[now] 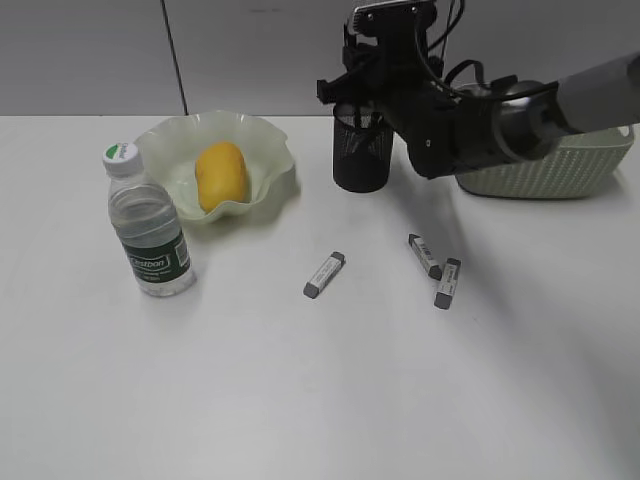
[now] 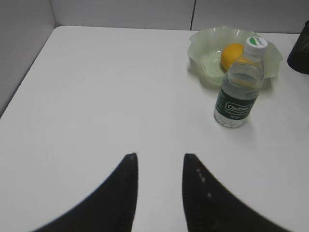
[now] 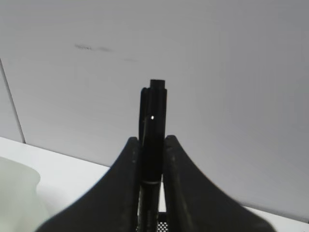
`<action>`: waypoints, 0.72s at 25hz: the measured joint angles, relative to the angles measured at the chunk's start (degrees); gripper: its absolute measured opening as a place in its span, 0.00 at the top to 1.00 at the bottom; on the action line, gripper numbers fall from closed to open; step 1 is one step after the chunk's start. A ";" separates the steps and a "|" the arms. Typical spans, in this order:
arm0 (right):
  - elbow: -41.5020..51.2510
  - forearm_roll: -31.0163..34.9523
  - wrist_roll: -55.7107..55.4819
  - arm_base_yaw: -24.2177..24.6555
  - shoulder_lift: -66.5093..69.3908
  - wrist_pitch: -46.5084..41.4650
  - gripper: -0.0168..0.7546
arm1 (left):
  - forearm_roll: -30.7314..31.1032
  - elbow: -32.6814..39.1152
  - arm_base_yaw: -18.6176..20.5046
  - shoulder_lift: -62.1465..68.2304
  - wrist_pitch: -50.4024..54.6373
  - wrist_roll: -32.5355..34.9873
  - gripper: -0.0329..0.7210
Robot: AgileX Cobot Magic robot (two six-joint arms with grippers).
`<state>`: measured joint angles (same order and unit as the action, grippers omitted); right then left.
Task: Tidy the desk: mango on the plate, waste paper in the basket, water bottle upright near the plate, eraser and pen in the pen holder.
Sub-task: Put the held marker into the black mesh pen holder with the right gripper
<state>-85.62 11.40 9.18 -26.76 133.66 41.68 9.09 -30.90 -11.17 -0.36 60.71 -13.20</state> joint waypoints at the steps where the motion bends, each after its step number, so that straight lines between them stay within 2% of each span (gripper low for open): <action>1: 0.26 0.01 -0.06 0.00 0.10 -0.22 0.83 | 0.00 0.00 0.00 0.00 0.00 0.00 0.64; 18: 7.45 -0.01 -3.36 0.00 -0.97 -0.66 0.83 | 0.00 0.00 0.00 0.00 0.00 0.01 0.64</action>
<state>-78.16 11.39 5.82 -26.76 132.70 41.02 9.09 -30.90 -11.17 -0.36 60.71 -13.19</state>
